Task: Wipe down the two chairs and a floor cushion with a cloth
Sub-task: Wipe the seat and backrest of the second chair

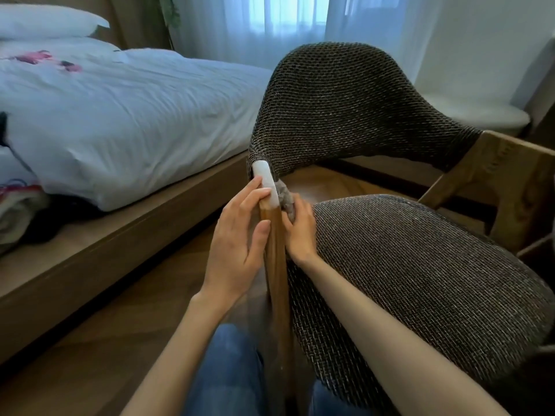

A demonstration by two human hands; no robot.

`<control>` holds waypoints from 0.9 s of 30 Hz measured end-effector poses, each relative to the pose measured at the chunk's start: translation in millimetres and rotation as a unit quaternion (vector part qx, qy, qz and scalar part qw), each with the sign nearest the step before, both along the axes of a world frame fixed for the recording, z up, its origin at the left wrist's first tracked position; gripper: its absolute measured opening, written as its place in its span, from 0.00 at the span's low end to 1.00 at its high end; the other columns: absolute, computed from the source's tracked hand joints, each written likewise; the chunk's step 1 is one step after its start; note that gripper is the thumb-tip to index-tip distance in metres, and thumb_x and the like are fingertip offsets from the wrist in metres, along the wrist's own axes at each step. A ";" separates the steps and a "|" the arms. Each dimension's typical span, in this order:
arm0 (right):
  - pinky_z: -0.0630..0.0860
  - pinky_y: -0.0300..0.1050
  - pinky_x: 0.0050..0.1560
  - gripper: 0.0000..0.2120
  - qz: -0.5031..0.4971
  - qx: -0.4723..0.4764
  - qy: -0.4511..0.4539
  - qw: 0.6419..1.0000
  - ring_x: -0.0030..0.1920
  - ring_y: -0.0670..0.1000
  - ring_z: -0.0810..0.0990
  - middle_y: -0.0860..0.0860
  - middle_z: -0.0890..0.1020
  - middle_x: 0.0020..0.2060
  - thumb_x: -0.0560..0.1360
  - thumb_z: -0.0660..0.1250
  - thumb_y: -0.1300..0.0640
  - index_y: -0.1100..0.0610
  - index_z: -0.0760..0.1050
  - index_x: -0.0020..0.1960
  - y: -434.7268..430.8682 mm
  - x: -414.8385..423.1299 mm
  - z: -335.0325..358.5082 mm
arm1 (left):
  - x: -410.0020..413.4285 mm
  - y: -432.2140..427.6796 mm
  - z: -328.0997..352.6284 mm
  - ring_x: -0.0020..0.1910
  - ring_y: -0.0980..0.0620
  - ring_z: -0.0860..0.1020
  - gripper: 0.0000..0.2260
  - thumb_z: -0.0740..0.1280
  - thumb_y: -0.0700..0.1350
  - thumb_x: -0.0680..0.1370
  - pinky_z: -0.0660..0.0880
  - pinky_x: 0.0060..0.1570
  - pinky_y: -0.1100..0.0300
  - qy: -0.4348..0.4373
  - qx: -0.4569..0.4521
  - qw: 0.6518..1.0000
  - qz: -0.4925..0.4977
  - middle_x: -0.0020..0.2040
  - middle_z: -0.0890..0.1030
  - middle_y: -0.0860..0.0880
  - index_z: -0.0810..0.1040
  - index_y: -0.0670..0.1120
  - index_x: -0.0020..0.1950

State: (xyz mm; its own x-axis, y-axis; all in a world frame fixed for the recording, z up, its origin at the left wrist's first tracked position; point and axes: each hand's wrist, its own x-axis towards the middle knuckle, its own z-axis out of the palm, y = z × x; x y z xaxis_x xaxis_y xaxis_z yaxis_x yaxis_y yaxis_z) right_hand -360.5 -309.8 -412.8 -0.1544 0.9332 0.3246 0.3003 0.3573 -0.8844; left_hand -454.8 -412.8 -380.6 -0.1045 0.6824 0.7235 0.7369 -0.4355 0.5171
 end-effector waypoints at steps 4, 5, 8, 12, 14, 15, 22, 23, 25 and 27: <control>0.75 0.56 0.53 0.08 0.043 -0.086 0.132 0.987 0.47 0.55 0.77 0.57 0.79 0.47 0.79 0.59 0.65 0.57 0.73 0.54 -10.4 0.6 17.1 | 0.9 0.8 -3.6 0.73 0.54 0.63 0.19 0.53 0.51 0.82 0.60 0.71 0.60 -0.009 0.002 1.000 -0.003 0.74 0.65 0.50 0.67 0.46 0.71; 0.76 0.53 0.50 0.09 0.064 -0.088 0.173 0.979 0.45 0.53 0.77 0.55 0.79 0.44 0.79 0.58 0.66 0.55 0.73 0.53 -14.0 3.7 27.3 | 1.2 1.5 -4.6 0.73 0.54 0.63 0.19 0.53 0.51 0.82 0.60 0.71 0.59 -0.012 0.005 1.000 -0.006 0.74 0.65 0.50 0.67 0.46 0.71; 0.77 0.38 0.46 0.15 0.113 -0.039 0.220 0.968 0.43 0.47 0.78 0.51 0.80 0.43 0.78 0.58 0.69 0.51 0.76 0.50 -23.2 19.1 61.4 | 2.3 4.8 -8.8 0.73 0.54 0.63 0.19 0.53 0.50 0.82 0.60 0.71 0.57 -0.027 0.014 0.999 -0.017 0.75 0.65 0.50 0.66 0.46 0.71; 0.75 0.47 0.43 0.10 0.109 -0.004 0.177 0.978 0.39 0.49 0.76 0.52 0.79 0.38 0.76 0.61 0.66 0.54 0.77 0.47 -36.8 29.4 77.9 | 5.1 9.2 -13.6 0.73 0.54 0.63 0.19 0.52 0.50 0.83 0.59 0.71 0.59 -0.045 0.028 0.998 -0.020 0.75 0.64 0.50 0.65 0.45 0.72; 0.76 0.55 0.46 0.09 0.098 -0.040 0.188 0.976 0.41 0.57 0.78 0.58 0.80 0.40 0.77 0.62 0.66 0.54 0.77 0.47 -47.8 29.4 65.6 | 5.7 10.5 -15.4 0.73 0.54 0.63 0.20 0.51 0.51 0.83 0.59 0.71 0.60 -0.051 0.032 0.998 -0.021 0.75 0.64 0.50 0.65 0.45 0.72; 0.76 0.57 0.48 0.10 0.086 -0.061 0.188 0.976 0.43 0.59 0.78 0.60 0.81 0.41 0.77 0.62 0.66 0.53 0.76 0.47 -54.2 30.0 55.2 | 5.7 11.0 -16.1 0.73 0.54 0.63 0.20 0.51 0.52 0.83 0.59 0.71 0.60 -0.054 0.034 0.998 -0.022 0.75 0.64 0.50 0.65 0.45 0.72; 0.76 0.56 0.51 0.06 0.046 -0.175 0.129 0.975 0.43 0.54 0.78 0.58 0.80 0.42 0.79 0.60 0.64 0.61 0.76 0.49 -75.5 39.7 14.9 | 10.5 12.1 -17.9 0.74 0.52 0.62 0.21 0.49 0.53 0.83 0.59 0.72 0.58 -0.076 0.040 0.996 -0.028 0.75 0.64 0.47 0.65 0.44 0.72; 0.76 0.54 0.50 0.05 0.041 -0.150 0.156 0.975 0.43 0.53 0.78 0.58 0.80 0.42 0.78 0.61 0.65 0.61 0.76 0.49 -74.3 38.0 24.0 | 10.9 12.2 -18.0 0.74 0.52 0.62 0.22 0.49 0.53 0.83 0.59 0.72 0.57 -0.079 0.039 0.996 -0.030 0.75 0.64 0.47 0.65 0.43 0.72; 0.76 0.52 0.47 0.05 0.037 -0.092 0.205 0.974 0.43 0.52 0.77 0.59 0.80 0.41 0.77 0.62 0.65 0.62 0.76 0.50 -71.7 32.2 44.3 | 11.2 11.9 -18.4 0.74 0.52 0.62 0.23 0.49 0.54 0.83 0.60 0.72 0.53 -0.089 0.032 0.995 -0.037 0.75 0.63 0.48 0.65 0.42 0.72; 0.76 0.51 0.45 0.05 0.035 -0.044 0.226 0.972 0.40 0.51 0.77 0.55 0.79 0.39 0.77 0.63 0.64 0.57 0.76 0.48 -71.7 27.1 55.8 | 10.9 10.5 -18.5 0.74 0.53 0.62 0.23 0.50 0.55 0.83 0.61 0.71 0.50 -0.104 0.021 0.993 -0.044 0.75 0.63 0.50 0.65 0.43 0.72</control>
State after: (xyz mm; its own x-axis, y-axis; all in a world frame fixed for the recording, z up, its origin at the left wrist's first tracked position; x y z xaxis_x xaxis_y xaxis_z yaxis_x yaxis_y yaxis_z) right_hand -333.4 -381.5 -357.0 -0.0785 0.9530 0.2925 -0.1489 0.2789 -0.9487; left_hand -443.9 -402.3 -399.1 -0.1951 0.6653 0.7207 0.5739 -0.5184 0.6339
